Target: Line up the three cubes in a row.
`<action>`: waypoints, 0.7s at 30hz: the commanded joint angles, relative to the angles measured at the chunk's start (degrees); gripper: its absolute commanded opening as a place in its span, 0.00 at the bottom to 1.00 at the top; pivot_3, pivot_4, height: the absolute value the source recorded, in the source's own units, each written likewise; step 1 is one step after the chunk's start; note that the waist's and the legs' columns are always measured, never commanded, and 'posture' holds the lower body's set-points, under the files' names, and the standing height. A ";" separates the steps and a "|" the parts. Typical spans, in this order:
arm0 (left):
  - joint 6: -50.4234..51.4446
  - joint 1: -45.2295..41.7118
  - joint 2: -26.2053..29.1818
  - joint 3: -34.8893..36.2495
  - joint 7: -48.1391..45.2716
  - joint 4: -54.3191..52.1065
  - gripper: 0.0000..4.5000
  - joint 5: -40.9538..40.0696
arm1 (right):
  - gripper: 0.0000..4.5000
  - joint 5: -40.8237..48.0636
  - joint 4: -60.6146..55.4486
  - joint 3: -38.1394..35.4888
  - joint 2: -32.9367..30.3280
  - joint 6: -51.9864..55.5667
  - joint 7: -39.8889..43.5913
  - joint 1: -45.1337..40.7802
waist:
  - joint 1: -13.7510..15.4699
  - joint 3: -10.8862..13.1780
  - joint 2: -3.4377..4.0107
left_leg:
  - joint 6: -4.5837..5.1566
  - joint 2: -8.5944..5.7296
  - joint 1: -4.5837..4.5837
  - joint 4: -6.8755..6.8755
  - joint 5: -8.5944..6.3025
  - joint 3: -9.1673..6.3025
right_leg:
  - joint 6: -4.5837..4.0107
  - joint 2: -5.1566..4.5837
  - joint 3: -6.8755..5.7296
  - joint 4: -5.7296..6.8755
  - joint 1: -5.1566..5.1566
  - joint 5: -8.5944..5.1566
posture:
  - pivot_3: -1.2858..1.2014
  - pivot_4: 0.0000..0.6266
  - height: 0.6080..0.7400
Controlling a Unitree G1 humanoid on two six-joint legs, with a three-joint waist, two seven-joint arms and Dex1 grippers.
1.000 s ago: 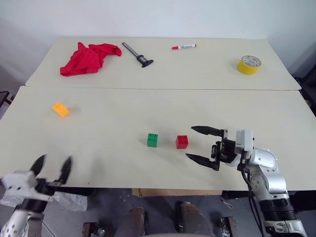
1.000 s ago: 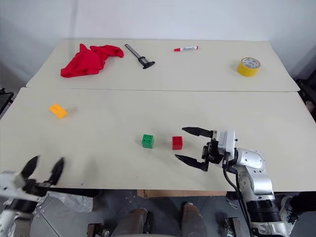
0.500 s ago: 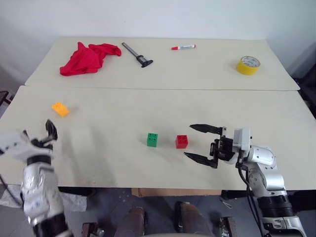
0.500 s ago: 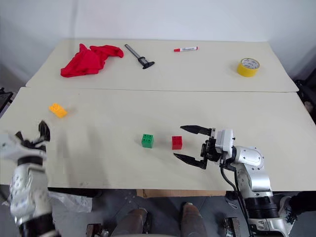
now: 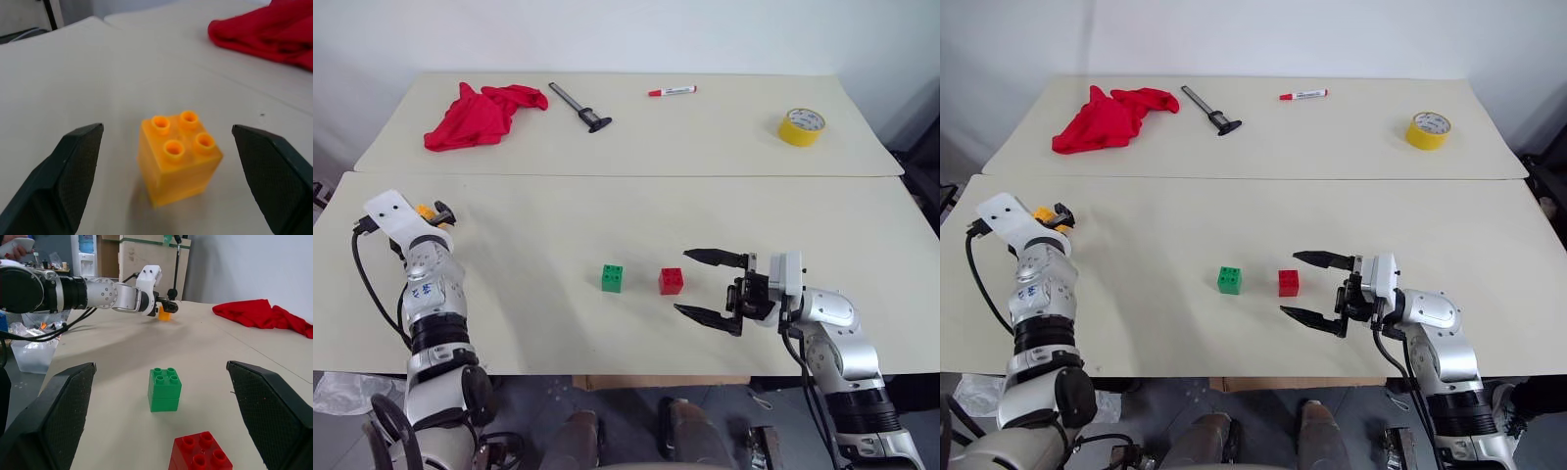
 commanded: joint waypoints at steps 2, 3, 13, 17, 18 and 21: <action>-2.03 -1.36 0.62 -0.73 0.65 2.04 0.87 0.62 | 1.00 0.54 -2.84 -1.44 -0.62 -0.36 -1.14 0.38 | 0.07 0.00 0.00 | 0.00 -0.02 0.00 0.00 0.00 0.00 | 0.01 -0.03 0.00 0.00 0.01 0.00 | 0.52 0.24 1.00; -2.28 -1.17 0.42 -0.87 0.69 1.93 0.81 0.59 | 1.00 0.50 -2.84 -1.48 -0.59 -0.50 -1.27 0.55 | 0.08 0.00 0.00 | 0.00 -0.02 0.00 0.00 0.00 0.00 | 0.01 -0.03 0.00 0.00 0.01 0.00 | 0.52 0.24 1.00; -2.92 11.18 -1.00 -2.71 -17.04 -17.96 0.33 -7.81 | 1.00 0.10 -3.34 -2.34 -0.90 -2.26 -2.37 3.09 | -0.10 0.01 -0.02 | 0.00 0.03 0.00 0.00 0.00 0.02 | 0.01 -0.05 0.02 0.01 0.00 0.01 | 0.52 0.24 1.00; -3.82 20.30 5.02 -3.65 -46.42 -25.64 0.33 -18.49 | 1.00 0.31 -4.16 -4.10 -2.35 -2.28 -2.95 5.02 | -0.31 0.01 -0.01 | -0.03 0.09 0.00 0.00 0.00 0.01 | 0.00 -0.06 0.00 -0.04 0.01 0.00 | 0.52 0.24 1.00; -3.41 21.71 6.32 -3.91 -51.72 -26.30 0.33 -20.42 | 1.00 0.37 -4.35 -4.40 -2.65 -2.19 -3.01 5.41 | -0.44 0.01 0.00 | -0.03 0.09 0.00 0.00 0.00 0.01 | -0.02 -0.06 0.00 -0.04 0.01 -0.01 | 0.52 0.24 1.00; -7.68 27.87 16.19 -12.99 -75.62 -26.62 0.33 -16.69 | 1.00 0.76 -5.04 -6.29 -4.38 -1.78 -2.93 7.52 | -0.68 0.02 0.05 | -0.03 0.09 0.02 -0.01 0.00 0.01 | -0.06 -0.08 0.00 -0.25 0.05 -0.03 | 0.52 0.24 1.00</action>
